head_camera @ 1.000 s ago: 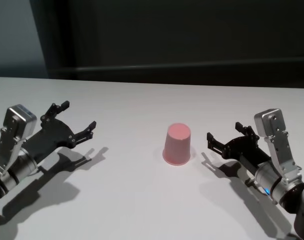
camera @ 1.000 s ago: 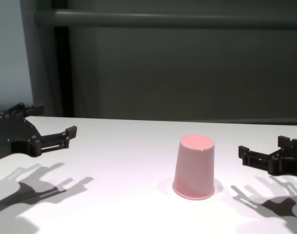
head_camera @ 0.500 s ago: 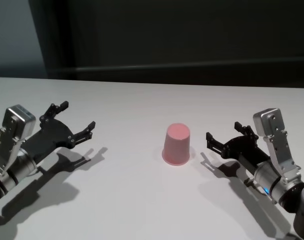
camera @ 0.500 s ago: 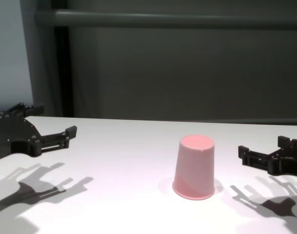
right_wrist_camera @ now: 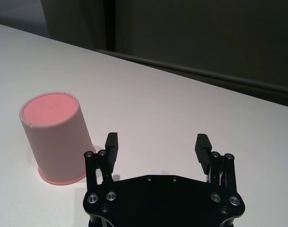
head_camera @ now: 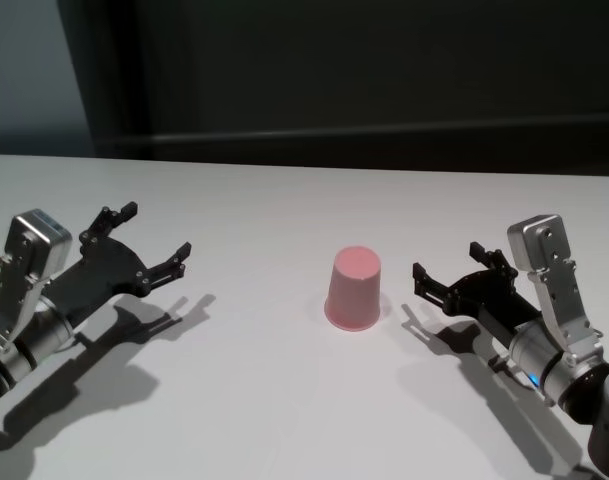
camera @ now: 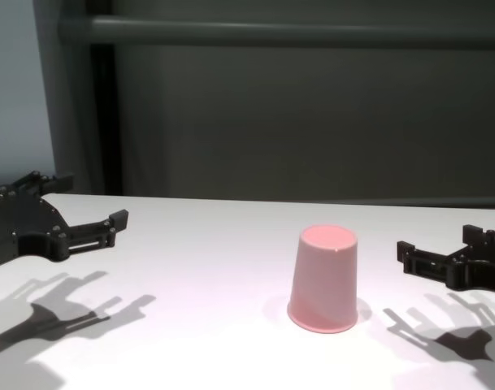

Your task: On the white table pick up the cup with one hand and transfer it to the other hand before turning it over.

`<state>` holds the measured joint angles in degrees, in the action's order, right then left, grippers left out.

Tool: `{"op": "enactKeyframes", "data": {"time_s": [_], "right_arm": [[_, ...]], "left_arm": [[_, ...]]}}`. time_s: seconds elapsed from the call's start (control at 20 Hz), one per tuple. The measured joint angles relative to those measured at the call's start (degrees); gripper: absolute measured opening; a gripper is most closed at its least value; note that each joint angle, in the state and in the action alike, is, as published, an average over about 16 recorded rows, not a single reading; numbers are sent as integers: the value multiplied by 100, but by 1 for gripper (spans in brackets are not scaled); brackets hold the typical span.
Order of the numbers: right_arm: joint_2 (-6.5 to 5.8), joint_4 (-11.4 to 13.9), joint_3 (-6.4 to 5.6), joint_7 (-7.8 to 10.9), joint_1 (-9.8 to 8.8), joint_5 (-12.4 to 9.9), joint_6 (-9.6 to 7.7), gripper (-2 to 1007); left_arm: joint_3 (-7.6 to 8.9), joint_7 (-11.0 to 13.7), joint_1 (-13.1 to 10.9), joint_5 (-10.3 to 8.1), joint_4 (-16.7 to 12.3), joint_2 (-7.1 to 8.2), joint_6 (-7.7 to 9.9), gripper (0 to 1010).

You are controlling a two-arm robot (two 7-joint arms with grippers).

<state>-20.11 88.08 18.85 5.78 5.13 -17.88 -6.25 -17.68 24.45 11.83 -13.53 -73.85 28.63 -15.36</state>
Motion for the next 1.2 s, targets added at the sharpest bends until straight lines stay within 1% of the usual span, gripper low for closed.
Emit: {"op": "enactKeyframes", "data": {"time_s": [1.2], "right_arm": [[-7, 5, 6, 4, 12, -17, 0, 1001]], "left_arm": [[0, 0, 0, 0, 0, 0, 0, 1002]]}}
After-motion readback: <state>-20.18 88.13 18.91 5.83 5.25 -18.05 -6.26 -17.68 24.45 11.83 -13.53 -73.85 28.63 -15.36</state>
